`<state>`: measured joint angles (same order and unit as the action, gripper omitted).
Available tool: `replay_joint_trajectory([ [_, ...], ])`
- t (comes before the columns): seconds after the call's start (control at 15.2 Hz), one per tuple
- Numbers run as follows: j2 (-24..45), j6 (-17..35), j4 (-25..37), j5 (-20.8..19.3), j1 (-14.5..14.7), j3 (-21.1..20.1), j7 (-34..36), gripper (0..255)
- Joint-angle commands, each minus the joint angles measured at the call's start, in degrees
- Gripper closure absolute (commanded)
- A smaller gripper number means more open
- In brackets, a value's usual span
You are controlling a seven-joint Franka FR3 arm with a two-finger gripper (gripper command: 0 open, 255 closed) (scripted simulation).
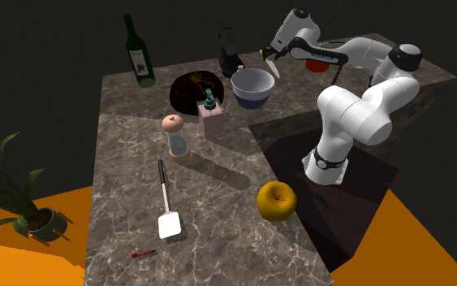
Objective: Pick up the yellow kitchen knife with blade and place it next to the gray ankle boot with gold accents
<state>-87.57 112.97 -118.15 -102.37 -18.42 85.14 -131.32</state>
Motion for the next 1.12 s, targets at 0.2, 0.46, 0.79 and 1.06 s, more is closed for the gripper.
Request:
replay_joint_trajectory([
  [0.2, 0.0, 0.0, 0.0, 0.0, 0.0, 0.0, 0.0, 0],
  [0.46, 1.48, -2.38, -3.18, 3.45, -2.98, -3.91, -0.04, 0],
  [0.79, 1.8, -3.03, -3.91, 4.39, -3.72, -5.0, -0.09, 0],
  [1.06, 1.8, -3.03, -3.91, 4.39, -3.72, -5.0, -0.09, 0],
])
